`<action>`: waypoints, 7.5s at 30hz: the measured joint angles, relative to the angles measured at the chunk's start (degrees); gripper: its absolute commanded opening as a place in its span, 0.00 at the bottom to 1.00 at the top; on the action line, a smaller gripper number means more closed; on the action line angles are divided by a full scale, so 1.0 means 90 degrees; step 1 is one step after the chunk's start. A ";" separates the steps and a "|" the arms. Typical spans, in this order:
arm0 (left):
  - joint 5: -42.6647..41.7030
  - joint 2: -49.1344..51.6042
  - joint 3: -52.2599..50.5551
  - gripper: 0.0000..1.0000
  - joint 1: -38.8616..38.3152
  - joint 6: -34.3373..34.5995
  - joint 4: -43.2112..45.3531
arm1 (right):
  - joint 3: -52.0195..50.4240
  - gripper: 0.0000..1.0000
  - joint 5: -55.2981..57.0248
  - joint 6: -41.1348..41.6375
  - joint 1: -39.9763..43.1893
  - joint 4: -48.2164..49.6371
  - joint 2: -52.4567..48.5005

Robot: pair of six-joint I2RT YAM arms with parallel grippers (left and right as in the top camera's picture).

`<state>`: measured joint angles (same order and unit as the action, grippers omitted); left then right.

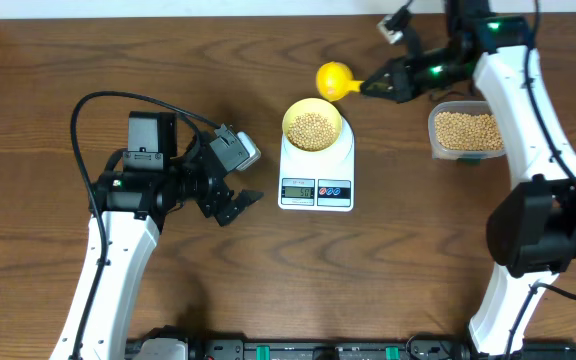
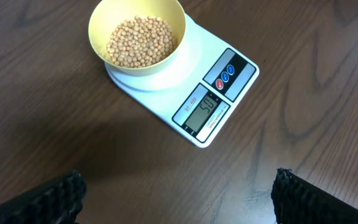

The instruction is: Scoop item into bowl and weigh 50g on scale

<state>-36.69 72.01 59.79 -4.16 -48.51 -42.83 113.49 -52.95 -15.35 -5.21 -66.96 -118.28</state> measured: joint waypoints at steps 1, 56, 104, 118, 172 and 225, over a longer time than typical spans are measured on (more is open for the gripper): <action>-0.0002 0.0000 0.0000 0.98 0.0000 0.0000 0.0000 | 0.0002 0.01 -0.0002 -0.0002 0.0117 -0.0061 0.0029; 0.0000 0.0000 0.0000 0.98 0.0000 0.0000 0.0000 | 0.0034 0.01 0.6523 0.0267 0.0602 -0.1428 0.1309; 0.0000 0.0000 0.0000 0.98 0.0000 0.0000 0.0000 | -0.2441 0.01 0.3356 0.4976 0.2497 0.0182 0.1309; -0.0002 0.0000 0.0000 0.98 0.0000 0.0000 0.0000 | -0.2671 0.01 0.3215 0.5792 0.2501 0.0933 0.1307; 0.0000 0.0000 0.0000 0.98 0.0000 0.0000 -0.0002 | -0.2045 0.84 0.4131 0.5085 0.2514 -0.0673 0.1307; -0.0002 0.0000 0.0000 0.98 0.0000 0.0000 0.0000 | -0.0449 0.99 0.4019 0.2943 0.2841 -0.0588 0.3589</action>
<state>-36.71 72.01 59.79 -4.16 -48.51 -42.83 109.45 -16.78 11.14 20.36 -72.25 -85.97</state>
